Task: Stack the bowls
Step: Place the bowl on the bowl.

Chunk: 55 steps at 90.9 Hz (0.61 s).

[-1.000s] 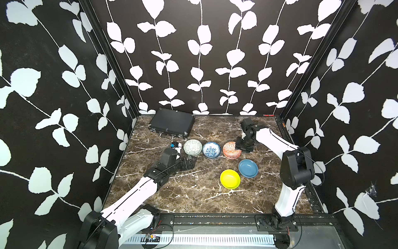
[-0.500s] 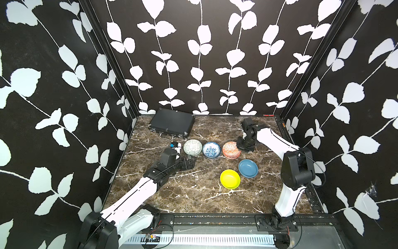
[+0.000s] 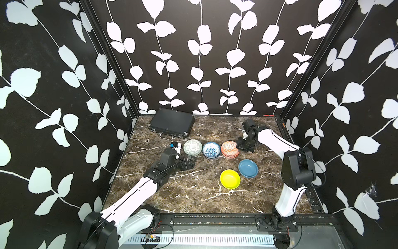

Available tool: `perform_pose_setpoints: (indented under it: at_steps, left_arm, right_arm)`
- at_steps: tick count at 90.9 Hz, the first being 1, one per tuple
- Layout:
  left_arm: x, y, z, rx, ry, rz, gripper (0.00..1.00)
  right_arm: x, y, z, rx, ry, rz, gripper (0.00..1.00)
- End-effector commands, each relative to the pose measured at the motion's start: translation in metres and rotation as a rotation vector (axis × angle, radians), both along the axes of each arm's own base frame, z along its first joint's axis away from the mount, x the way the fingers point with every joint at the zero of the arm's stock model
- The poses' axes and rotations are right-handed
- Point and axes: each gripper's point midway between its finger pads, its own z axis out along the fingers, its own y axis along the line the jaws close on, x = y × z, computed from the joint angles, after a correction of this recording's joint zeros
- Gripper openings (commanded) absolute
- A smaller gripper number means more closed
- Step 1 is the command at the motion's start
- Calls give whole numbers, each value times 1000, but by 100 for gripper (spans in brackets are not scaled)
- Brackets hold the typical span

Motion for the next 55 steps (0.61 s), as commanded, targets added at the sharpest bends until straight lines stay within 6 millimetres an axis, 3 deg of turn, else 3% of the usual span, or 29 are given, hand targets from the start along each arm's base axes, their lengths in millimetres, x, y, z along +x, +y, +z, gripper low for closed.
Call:
perform_pose_setpoints:
  at_steps: [1, 30, 45, 55]
  left_arm:
    - [0, 3, 2, -10, -17, 10, 99]
    - [1, 2, 2, -9, -15, 10, 99]
    - [0, 2, 1, -9, -14, 9, 99]
    - [0, 2, 1, -10, -15, 9, 99]
  right_arm:
    - [-6, -5, -13, -12, 32, -19, 0]
    - [-4, -5, -3, -12, 16, -8, 0]
    - [-5, -6, 11, -13, -13, -4, 38]
    - [-7, -7, 21, -13, -33, -5, 44]
